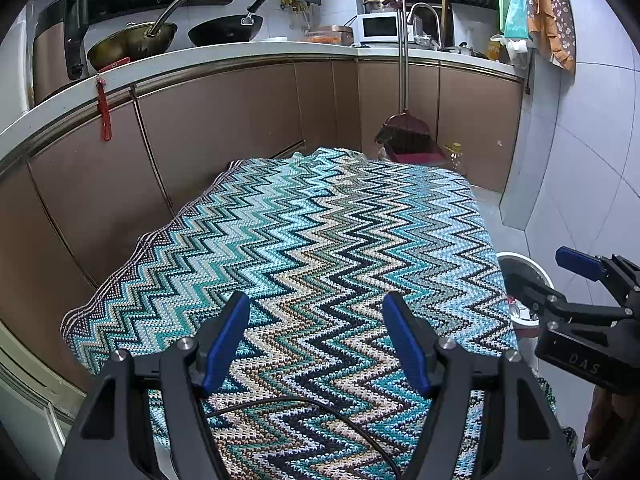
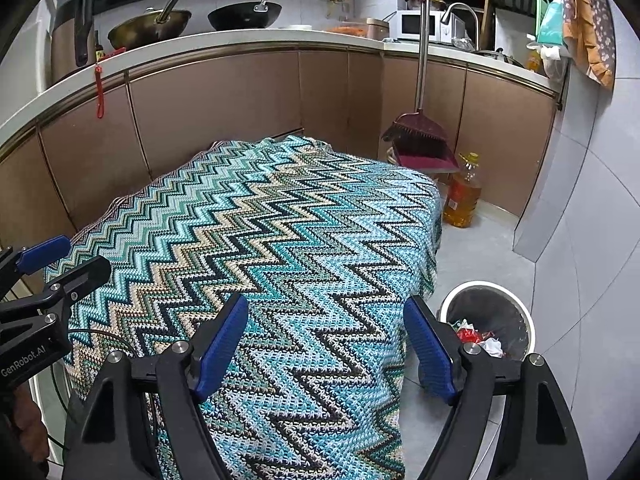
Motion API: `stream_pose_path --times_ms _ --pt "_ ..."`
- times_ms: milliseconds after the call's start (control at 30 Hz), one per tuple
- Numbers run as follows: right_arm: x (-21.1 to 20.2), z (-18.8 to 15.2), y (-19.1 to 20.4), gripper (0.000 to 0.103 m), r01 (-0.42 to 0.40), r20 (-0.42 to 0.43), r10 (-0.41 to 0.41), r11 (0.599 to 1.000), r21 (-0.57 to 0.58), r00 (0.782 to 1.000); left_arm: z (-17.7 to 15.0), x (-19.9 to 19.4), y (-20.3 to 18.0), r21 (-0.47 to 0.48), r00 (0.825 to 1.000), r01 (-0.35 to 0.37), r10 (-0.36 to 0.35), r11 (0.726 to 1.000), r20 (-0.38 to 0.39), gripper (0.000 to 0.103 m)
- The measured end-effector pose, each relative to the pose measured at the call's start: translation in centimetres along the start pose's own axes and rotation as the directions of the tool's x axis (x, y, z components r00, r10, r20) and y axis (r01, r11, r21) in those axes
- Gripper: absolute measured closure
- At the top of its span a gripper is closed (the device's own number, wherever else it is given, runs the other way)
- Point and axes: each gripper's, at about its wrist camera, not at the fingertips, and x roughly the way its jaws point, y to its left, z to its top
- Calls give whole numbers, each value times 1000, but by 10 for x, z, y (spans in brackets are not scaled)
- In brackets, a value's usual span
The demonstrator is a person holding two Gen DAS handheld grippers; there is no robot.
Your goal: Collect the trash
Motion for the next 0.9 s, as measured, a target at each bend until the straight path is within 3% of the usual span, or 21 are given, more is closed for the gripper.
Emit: stream_pose_path --times_ms 533,900 --pt "-9 1 -6 23 17 27 -17 1000 12 999 6 -9 -2 -13 999 6 -5 1000 53 36" --pt "-26 2 -31 22 75 74 -77 997 36 994 21 -15 -17 -15 993 32 -30 999 117 36"
